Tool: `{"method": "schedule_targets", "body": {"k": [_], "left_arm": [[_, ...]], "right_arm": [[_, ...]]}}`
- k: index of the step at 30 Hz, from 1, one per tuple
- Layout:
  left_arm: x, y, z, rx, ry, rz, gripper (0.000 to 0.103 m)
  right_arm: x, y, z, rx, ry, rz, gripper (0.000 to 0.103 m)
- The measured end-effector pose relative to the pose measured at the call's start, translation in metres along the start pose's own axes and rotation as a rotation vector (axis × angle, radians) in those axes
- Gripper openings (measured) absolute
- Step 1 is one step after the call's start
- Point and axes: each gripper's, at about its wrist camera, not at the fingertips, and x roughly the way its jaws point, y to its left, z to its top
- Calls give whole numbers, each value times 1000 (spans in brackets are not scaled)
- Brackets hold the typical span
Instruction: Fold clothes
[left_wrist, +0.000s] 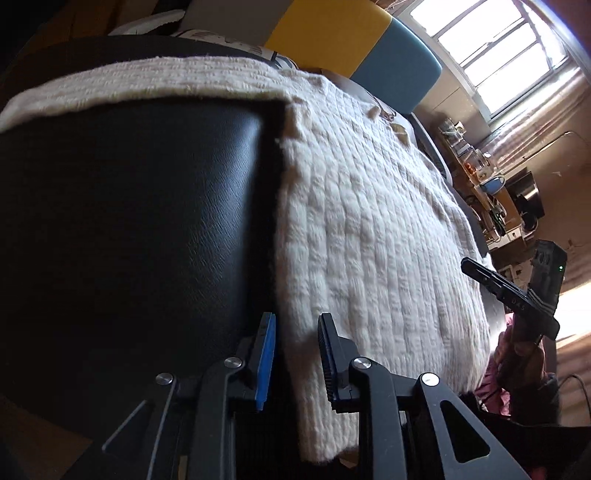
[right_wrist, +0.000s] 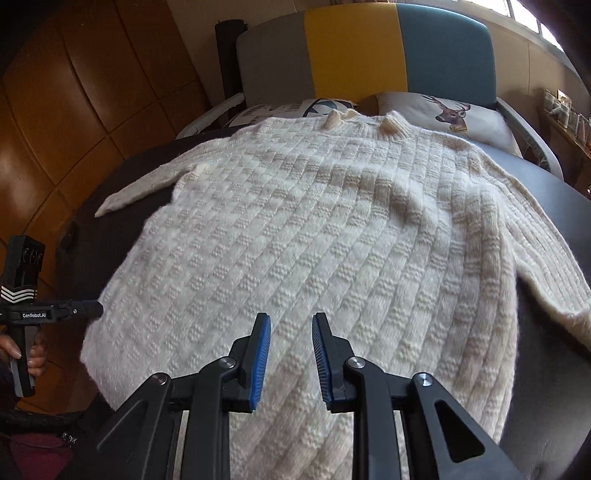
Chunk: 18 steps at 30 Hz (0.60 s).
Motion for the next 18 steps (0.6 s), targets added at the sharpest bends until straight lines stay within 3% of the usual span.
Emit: {"method": "schedule_targets", "body": {"k": [3, 5, 9, 15, 18], "left_arm": [[-2, -11, -10, -1, -34, 7, 24], [-4, -17, -14, -4, -46, 12, 14], [-20, -30, -22, 36, -88, 53, 11], [-14, -32, -29, 57, -35, 172, 10], [-16, -37, -20, 44, -31, 150, 11]], "right_arm": [[-7, -9, -15, 41, 6, -10, 23], [-11, -16, -25, 64, 10, -24, 23], [-17, -29, -43, 110, 29, -41, 23], [-21, -48, -56, 144, 28, -42, 23], [-21, -53, -52, 137, 32, -23, 23]]}}
